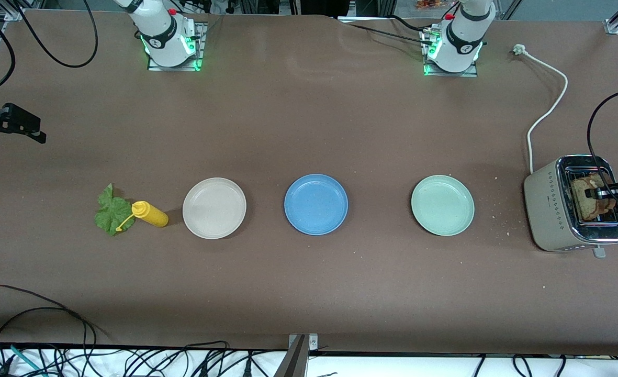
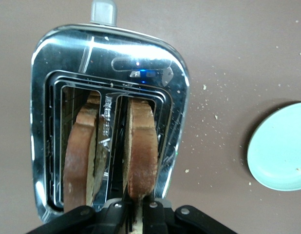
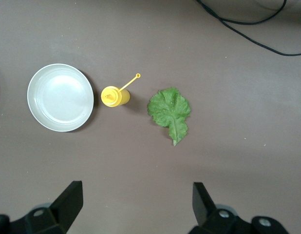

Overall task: Make sandwich in blue plate with both arms
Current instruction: 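Lift the bread slice out and carry it to the blue plate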

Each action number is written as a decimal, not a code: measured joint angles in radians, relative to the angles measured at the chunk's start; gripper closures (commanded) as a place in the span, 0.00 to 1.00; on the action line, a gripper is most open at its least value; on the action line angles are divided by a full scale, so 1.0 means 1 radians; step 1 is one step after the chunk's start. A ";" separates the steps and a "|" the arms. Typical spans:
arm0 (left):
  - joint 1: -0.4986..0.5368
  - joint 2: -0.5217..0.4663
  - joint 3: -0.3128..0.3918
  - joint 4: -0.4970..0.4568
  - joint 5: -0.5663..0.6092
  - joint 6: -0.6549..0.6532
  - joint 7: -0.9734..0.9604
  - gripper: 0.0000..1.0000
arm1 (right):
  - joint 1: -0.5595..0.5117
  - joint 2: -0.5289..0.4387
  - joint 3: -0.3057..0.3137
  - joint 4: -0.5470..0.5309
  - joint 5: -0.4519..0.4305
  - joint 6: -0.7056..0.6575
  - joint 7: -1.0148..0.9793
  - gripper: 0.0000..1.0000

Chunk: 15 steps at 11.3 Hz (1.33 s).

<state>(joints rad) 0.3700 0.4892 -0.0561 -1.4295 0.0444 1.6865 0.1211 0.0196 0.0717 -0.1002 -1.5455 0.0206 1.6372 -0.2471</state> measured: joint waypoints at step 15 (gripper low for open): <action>-0.400 -0.050 -0.039 0.103 -0.448 -0.310 -0.022 1.00 | 0.001 -0.001 0.004 0.001 0.000 0.003 0.000 0.00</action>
<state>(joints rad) -0.0302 0.4391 -0.0952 -1.3265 -0.4035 1.3764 0.0993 0.0204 0.0707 -0.0960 -1.5444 0.0210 1.6398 -0.2471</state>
